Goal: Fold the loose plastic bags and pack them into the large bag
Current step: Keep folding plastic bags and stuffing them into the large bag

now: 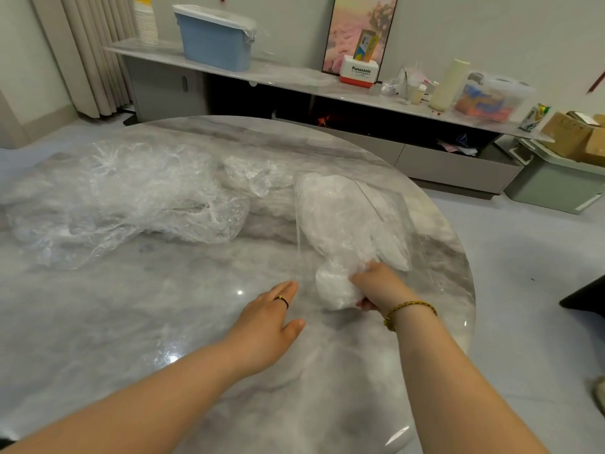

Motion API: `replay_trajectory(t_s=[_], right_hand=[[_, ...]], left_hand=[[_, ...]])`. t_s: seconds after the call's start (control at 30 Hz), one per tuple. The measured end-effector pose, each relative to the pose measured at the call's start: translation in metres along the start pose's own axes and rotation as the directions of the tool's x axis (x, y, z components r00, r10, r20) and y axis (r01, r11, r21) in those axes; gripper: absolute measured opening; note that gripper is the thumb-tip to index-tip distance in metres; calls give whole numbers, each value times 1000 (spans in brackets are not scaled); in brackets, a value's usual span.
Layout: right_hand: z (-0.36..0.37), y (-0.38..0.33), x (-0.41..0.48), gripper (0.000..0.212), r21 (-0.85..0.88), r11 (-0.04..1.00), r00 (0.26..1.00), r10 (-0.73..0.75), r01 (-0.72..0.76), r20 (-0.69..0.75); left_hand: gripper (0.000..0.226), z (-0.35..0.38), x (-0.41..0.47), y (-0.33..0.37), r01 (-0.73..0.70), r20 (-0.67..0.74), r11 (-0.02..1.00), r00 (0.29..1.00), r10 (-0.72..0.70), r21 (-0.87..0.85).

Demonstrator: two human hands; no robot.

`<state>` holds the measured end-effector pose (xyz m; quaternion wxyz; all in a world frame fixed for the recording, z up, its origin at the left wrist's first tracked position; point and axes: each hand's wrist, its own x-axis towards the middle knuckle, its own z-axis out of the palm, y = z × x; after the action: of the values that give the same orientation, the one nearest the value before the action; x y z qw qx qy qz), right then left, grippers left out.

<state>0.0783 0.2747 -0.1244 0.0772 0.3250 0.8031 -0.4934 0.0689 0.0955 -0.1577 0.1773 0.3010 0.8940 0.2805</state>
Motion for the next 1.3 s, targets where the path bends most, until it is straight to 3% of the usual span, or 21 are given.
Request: replay_trajectory(t_s=[0.1, 0.23, 0.33, 0.37, 0.47, 0.57, 0.7, 0.83, 0.93, 1.13, 1.2, 1.3], right_hand=[[16, 2, 10, 24, 135, 991, 1000, 1, 3, -26], [21, -6, 18, 28, 306, 950, 987, -20, 68, -157], [28, -12, 23, 18, 354, 927, 966, -31, 124, -258], [32, -14, 22, 5, 333, 931, 956, -48, 147, -290], [44, -13, 21, 49, 28, 987, 920, -139, 160, -366], [49, -9, 16, 63, -375, 922, 861, -266, 97, -433], [48, -12, 15, 45, -289, 951, 852, -240, 110, -465], [48, -15, 15, 15, -212, 946, 844, -317, 246, -433], [51, -10, 16, 12, -214, 926, 863, -368, 309, -345], [51, -1, 24, 51, -543, 792, 919, -384, 278, -89], [55, 3, 26, 54, -624, 738, 940, -341, 256, -18], [55, 3, 26, 52, -614, 741, 925, -378, 273, -45]], left_hand=[[62, 0, -5, 2, -42, 5, 999, 999, 42, -19], [63, -1, -13, 1, -54, 40, 997, 998, 56, -56], [64, -2, -19, 0, -69, 77, 995, 994, 74, -70], [65, -2, -21, -1, -74, 84, 995, 993, 80, -70], [66, -3, -23, -3, -75, 97, 995, 992, 81, -65], [67, -4, -23, -6, -65, 96, 996, 993, 71, -68], [67, -4, -19, -11, -65, 85, 996, 994, 70, -57], [67, -4, -17, -11, -65, 90, 996, 993, 71, -64], [67, -4, -16, -12, -66, 83, 996, 994, 71, -59], [67, -3, -17, -12, -68, 84, 996, 994, 72, -55], [67, -3, -17, -13, -74, 83, 996, 994, 77, -43], [68, -4, -15, -14, -80, 88, 996, 993, 82, -29]])
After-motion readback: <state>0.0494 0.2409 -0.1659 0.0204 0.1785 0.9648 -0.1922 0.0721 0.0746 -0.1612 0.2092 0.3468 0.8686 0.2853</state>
